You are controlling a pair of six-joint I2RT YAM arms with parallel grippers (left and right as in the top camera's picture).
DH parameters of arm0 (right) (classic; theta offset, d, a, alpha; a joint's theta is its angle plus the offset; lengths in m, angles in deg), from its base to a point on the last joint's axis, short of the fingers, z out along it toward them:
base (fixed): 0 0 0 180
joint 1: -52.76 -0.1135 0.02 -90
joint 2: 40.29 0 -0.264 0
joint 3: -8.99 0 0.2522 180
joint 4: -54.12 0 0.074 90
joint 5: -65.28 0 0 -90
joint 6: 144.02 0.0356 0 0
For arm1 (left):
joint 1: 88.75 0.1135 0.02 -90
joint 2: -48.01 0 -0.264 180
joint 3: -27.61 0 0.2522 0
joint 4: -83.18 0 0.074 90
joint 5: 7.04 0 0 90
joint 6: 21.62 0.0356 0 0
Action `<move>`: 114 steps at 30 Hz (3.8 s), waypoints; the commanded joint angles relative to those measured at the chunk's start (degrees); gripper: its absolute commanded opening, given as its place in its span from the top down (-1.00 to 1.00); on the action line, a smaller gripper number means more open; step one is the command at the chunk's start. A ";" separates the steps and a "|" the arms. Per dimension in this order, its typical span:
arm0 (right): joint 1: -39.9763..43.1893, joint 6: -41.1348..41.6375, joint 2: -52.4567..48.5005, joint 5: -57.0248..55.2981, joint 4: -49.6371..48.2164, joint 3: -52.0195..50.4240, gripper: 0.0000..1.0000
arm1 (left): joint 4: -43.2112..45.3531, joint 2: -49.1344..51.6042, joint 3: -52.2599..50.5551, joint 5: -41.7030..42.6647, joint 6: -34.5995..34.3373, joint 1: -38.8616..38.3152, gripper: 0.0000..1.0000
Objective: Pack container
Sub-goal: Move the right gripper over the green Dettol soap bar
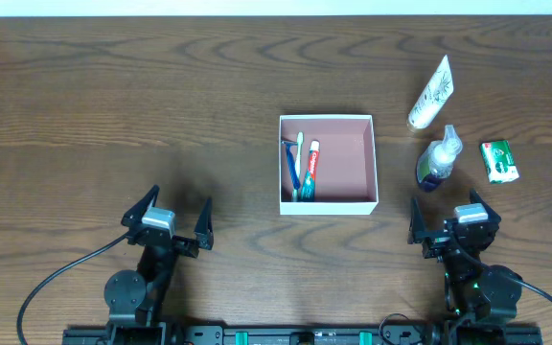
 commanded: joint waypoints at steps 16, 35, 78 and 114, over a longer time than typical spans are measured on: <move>-0.68 -0.66 0.35 0.00 0.07 -0.26 -0.99 | -5.73 -0.35 -0.22 -0.33 -0.31 0.24 -0.96; -0.68 -0.61 0.35 4.83 -0.50 -0.26 -0.98 | -5.73 -0.35 -0.22 -0.33 -0.31 0.24 -0.96; 18.84 -10.71 -80.56 -4.55 61.70 101.85 -0.99 | -5.73 -0.35 -0.22 -0.33 -0.31 0.24 -0.96; 20.50 -17.09 -120.98 -12.26 63.12 100.45 -0.99 | -5.73 -0.35 -0.22 -0.33 -0.28 0.24 -0.96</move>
